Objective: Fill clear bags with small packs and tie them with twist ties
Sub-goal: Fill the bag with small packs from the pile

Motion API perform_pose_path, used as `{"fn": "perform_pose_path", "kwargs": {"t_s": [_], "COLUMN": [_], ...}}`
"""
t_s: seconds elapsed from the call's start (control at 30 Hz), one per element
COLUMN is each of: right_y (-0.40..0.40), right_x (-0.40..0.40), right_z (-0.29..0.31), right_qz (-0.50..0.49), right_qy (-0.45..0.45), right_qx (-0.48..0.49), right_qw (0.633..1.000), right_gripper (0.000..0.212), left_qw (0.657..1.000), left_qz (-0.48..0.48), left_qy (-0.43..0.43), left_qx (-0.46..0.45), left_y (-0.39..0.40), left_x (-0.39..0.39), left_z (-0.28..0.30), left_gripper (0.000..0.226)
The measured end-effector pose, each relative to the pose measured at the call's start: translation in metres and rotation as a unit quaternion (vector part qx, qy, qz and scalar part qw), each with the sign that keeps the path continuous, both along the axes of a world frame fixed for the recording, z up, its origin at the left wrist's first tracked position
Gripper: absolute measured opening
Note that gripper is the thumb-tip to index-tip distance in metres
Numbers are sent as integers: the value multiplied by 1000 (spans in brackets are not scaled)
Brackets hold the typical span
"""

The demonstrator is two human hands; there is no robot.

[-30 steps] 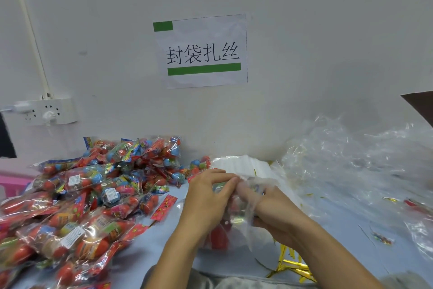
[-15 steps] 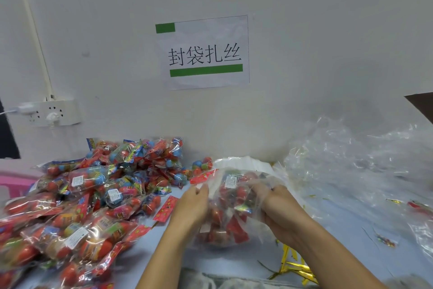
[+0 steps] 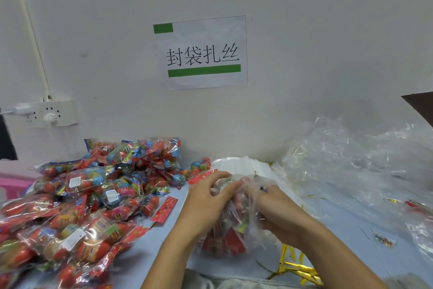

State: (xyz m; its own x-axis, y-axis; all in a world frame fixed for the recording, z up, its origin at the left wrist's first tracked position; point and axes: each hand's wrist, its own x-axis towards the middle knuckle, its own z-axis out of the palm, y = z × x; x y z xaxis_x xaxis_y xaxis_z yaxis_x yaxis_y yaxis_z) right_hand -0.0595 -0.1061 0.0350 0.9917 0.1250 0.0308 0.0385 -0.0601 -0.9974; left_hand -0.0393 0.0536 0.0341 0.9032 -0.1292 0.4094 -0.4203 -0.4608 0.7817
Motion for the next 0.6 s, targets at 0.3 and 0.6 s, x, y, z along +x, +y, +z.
{"fn": "perform_pose_path", "kwargs": {"t_s": [0.3, 0.6], "right_y": [1, 7], "right_x": [1, 6], "right_z": [0, -8], "right_qz": [12, -85], "right_qy": [32, -22], "right_qx": [41, 2], "right_qw": [999, 996], "right_gripper": [32, 33], "left_qw": [994, 994], "left_qz": [55, 20], "left_qy": [-91, -98], "left_qx": [-27, 35], "left_y": [-5, -10], "left_x": [-1, -9], "left_z": [-1, 5], "left_gripper": [19, 24]}}
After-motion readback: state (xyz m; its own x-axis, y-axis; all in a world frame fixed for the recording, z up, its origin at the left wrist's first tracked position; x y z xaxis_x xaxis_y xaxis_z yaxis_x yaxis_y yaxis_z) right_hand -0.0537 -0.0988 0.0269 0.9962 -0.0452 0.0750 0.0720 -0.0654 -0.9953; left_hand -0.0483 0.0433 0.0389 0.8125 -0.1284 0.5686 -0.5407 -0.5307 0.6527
